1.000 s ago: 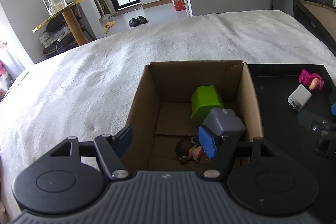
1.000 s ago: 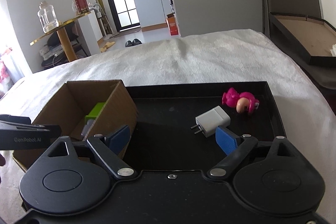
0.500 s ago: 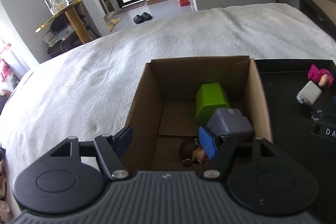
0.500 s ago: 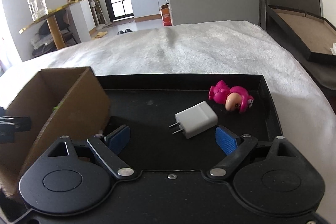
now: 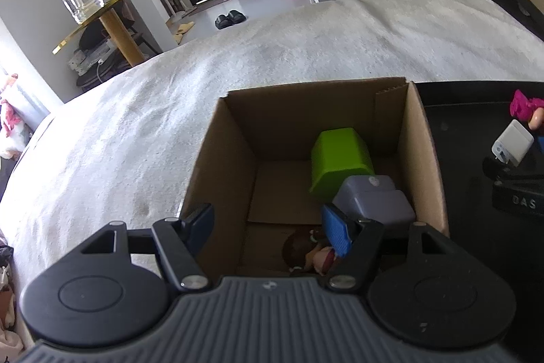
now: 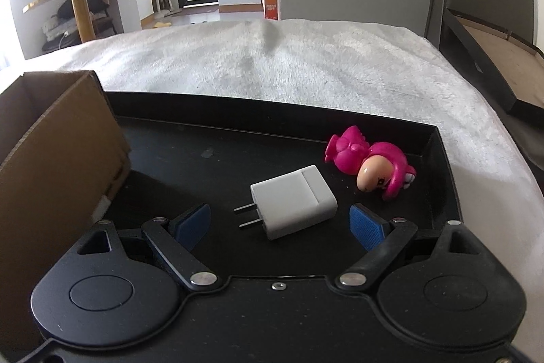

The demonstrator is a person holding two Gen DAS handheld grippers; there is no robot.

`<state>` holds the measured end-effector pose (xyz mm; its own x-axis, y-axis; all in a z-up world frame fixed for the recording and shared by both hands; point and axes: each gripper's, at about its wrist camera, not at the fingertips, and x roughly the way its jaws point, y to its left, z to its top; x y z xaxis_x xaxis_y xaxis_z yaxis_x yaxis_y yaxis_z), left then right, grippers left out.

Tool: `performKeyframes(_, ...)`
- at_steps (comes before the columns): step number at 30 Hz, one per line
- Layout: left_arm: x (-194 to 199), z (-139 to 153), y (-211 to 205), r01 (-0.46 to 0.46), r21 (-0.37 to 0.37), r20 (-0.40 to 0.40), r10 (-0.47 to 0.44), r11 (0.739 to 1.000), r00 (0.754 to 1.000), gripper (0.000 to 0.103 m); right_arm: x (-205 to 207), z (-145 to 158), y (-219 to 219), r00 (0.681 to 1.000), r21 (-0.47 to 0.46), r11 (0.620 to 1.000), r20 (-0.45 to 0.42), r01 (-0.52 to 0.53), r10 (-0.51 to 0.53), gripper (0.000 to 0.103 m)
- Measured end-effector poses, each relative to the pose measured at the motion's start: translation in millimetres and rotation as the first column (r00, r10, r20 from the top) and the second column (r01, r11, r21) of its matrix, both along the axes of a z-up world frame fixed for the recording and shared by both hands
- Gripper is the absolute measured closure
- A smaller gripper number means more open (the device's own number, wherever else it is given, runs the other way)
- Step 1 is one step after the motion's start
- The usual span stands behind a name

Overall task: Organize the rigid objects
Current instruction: 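Move the right gripper to the white plug charger and grasp it, then carry the white charger into the cardboard box and release it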

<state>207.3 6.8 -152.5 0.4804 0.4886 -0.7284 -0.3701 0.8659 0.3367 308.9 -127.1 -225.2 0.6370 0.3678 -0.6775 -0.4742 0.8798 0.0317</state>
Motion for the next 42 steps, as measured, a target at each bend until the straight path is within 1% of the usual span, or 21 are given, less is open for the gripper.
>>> performKeyframes(2, 1.8, -0.9, -2.1, 0.007, 0.010, -0.005, -0.007, 1.000, 1.000, 0.034, 2.5, -1.9, 1.3, 1.000, -0.006, 1.000, 0.007, -0.007, 0.007, 0.015)
performKeyframes(4, 2.5, -0.7, -3.3, 0.007, 0.016, -0.007, -0.007, 1.000, 1.000, 0.034, 5.1, -4.0, 1.8, 1.000, -0.011, 1.000, 0.009, -0.013, 0.013, 0.021)
performKeyframes(5, 2.1, -0.1, -3.5, 0.006, 0.018, -0.006, -0.006, 1.000, 1.000, 0.034, 6.2, -5.0, 1.7, 1.000, -0.011, 1.000, 0.006, -0.018, 0.018, 0.032)
performKeyframes(6, 1.9, 0.4, -3.9, 0.004, 0.020, -0.004, -0.004, 1.000, 1.000, 0.034, 5.5, -4.6, 1.8, 1.000, -0.019, 1.000, 0.018, -0.018, 0.018, 0.038)
performKeyframes(7, 1.8, 1.0, -4.4, 0.004, 0.022, -0.003, -0.004, 1.000, 1.000, 0.034, 4.1, -3.6, 1.1, 1.000, -0.022, 1.000, 0.022, -0.021, 0.022, 0.038)
performKeyframes(10, -0.9, 3.6, -5.4, 0.004, 0.025, 0.004, -0.004, 1.000, 1.000, 0.034, 2.9, -1.5, -3.4, 1.000, 0.006, 1.000, -0.004, -0.021, 0.021, 0.038)
performKeyframes(12, -2.6, 5.5, -5.5, 0.000, 0.022, 0.011, 0.000, 1.000, 1.000, 0.034, -1.7, -0.1, -5.5, 1.000, 0.000, 1.000, -0.005, -0.013, 0.013, 0.038)
performKeyframes(15, -5.9, 9.1, -4.7, -0.005, 0.020, 0.021, 0.005, 1.000, 1.000, 0.034, -6.8, 4.5, -9.3, 1.000, 0.015, 1.000, -0.014, -0.005, 0.005, 0.038)
performKeyframes(25, -19.4, 20.1, 2.7, -0.023, 0.014, 0.062, 0.022, 1.000, 0.998, 0.034, -24.4, 33.9, -11.6, 1.000, 0.074, 0.997, 0.006, -0.007, 0.007, 0.038)
performKeyframes(33, -27.3, 19.1, 16.8, -0.044, -0.011, 0.080, 0.045, 0.999, 0.996, 0.034, -37.7, 56.0, -2.5, 0.997, 0.165, 0.984, 0.053, -0.067, 0.060, 0.038)
performKeyframes(38, -34.5, 18.6, 26.6, -0.058, -0.028, 0.102, 0.060, 0.998, 0.993, 0.034, -40.9, 63.9, 10.3, 0.992, 0.183, 0.977, 0.076, -0.112, 0.100, 0.038)
performKeyframes(42, -37.7, 14.5, 33.4, -0.056, -0.053, 0.108, 0.062, 0.997, 0.992, 0.038, -44.7, 69.3, 21.5, 0.988, 0.182, 0.974, 0.095, -0.136, 0.120, 0.038)
